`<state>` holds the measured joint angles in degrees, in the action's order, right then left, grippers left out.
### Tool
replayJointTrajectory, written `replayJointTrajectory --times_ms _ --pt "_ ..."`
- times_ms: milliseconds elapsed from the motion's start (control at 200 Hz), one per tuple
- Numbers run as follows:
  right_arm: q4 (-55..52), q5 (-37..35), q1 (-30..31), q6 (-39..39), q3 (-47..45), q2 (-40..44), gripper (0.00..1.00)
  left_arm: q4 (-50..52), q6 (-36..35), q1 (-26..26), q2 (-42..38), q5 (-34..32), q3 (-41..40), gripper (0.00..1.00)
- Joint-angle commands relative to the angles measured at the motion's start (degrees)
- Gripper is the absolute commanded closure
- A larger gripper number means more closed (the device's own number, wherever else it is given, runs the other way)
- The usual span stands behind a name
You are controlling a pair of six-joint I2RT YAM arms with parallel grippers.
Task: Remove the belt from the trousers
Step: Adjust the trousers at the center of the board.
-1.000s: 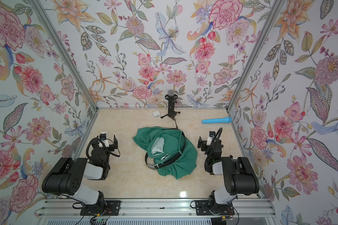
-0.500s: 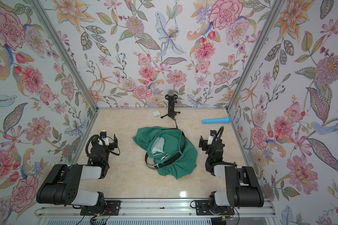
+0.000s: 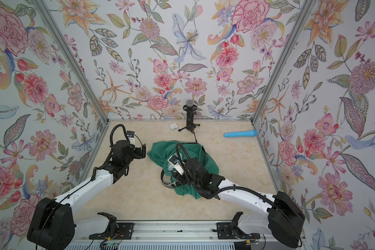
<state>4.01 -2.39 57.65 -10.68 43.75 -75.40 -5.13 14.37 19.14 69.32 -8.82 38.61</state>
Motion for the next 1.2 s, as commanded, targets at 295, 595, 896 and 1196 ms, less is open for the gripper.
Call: replayJointTrajectory --times_ms 295,595,896,1196 --pt "-21.81 5.06 -2.43 -6.92 15.95 -22.30 0.41 6.85 2.89 -0.40 -15.67 -5.47 -9.93 0.01" --pt "-26.32 8.16 -2.90 -9.91 18.61 -27.76 0.40 4.51 1.37 -0.50 -14.86 -4.19 -10.13 0.01" --pt "-28.88 10.72 -4.00 -12.02 21.98 -25.73 0.99 -1.01 -1.01 -0.50 -16.84 -2.01 -10.28 0.01" --pt "-38.44 43.16 -20.02 -9.60 32.17 -18.21 1.00 -35.63 -13.39 4.51 -18.46 5.40 -18.42 0.01"
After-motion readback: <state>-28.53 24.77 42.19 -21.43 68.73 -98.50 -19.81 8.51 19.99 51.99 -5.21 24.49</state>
